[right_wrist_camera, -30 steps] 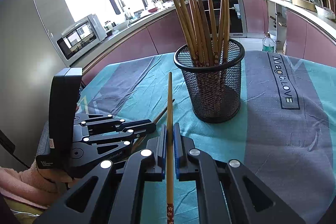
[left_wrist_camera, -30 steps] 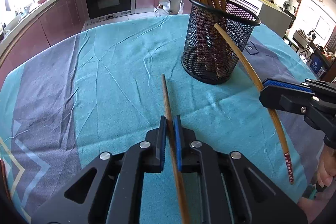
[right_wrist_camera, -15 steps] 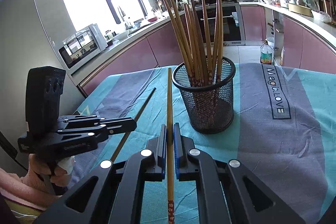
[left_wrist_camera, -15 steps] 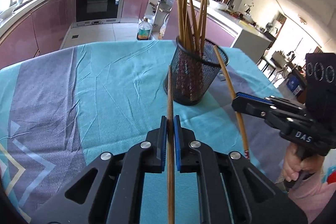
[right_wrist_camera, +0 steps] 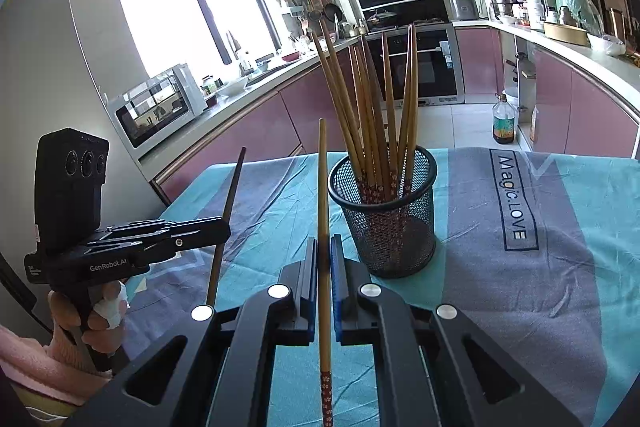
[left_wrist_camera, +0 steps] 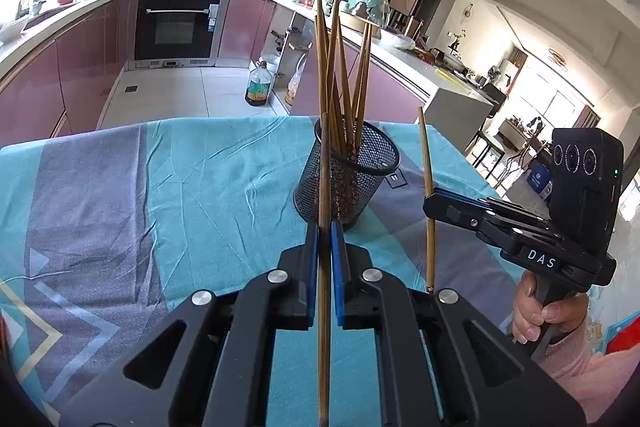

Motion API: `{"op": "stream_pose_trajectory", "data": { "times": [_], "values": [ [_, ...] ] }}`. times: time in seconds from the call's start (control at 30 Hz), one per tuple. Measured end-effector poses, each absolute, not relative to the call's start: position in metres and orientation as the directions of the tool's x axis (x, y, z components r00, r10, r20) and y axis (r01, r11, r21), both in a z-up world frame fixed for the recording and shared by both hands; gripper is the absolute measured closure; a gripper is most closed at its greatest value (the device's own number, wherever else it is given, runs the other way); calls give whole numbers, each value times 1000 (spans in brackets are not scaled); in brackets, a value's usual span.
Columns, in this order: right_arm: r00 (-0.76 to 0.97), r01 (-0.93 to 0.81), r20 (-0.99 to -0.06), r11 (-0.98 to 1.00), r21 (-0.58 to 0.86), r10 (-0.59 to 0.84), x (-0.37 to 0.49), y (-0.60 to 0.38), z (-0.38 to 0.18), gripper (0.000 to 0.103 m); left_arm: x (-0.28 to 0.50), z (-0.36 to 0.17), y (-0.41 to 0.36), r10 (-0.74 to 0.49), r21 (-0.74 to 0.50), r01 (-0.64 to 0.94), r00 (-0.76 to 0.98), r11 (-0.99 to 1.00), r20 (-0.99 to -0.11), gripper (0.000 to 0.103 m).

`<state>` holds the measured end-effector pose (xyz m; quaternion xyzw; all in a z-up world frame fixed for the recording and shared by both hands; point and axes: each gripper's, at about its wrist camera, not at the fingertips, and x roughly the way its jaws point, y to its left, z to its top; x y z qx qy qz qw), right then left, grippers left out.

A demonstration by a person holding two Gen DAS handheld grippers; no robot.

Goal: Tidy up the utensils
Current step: 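Raise both held chopsticks upright and carry them over the mesh cup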

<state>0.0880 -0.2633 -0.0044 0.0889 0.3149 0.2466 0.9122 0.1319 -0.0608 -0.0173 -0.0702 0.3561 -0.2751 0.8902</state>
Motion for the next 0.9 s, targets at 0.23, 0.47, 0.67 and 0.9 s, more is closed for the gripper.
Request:
{"op": "stream_pose_trajectory", "data": {
  "times": [0.23, 0.47, 0.67, 0.9],
  "values": [
    [692, -400, -513, 861, 313, 508, 88, -264, 4, 98, 128, -7, -57, -552, -325, 450, 608, 832, -571, 96],
    [703, -406, -497, 861, 307, 508, 91, -266, 12, 98, 128, 1, -57, -557, -324, 455, 621, 829, -552, 96],
    [717, -405, -484, 865, 298, 502, 93, -268, 19, 98, 129, 8, -58, -564, -323, 464, 631, 825, -532, 96],
    [733, -405, -466, 868, 286, 496, 97, -271, 29, 98, 132, 15, -61, -570, -323, 471, 641, 821, -514, 96]
  ]
}}
